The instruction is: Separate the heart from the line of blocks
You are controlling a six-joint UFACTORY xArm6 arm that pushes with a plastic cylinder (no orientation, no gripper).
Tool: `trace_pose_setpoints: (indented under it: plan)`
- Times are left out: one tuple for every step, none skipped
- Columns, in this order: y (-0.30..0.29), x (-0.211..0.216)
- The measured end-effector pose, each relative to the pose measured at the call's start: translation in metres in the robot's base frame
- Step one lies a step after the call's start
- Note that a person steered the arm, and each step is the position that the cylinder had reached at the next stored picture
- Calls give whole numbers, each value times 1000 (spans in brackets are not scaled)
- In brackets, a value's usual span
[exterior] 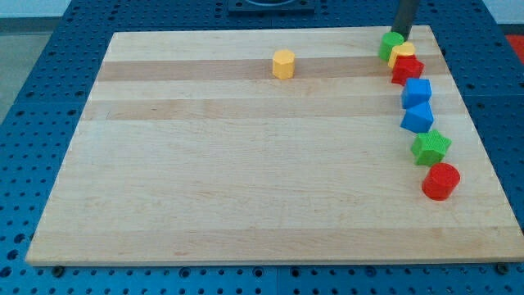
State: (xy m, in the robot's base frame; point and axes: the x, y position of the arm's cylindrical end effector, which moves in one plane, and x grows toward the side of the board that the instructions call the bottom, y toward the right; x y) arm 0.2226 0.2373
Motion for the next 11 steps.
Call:
trace_pose_setpoints:
  plan:
    - [37,-4]
    - [57,7]
    - [58,24]
    - [47,39]
    - [37,54]
    - [27,57]
    - [21,56]
    - [2,56]
    - [-19,56]
    - [-42,60]
    - [-69,70]
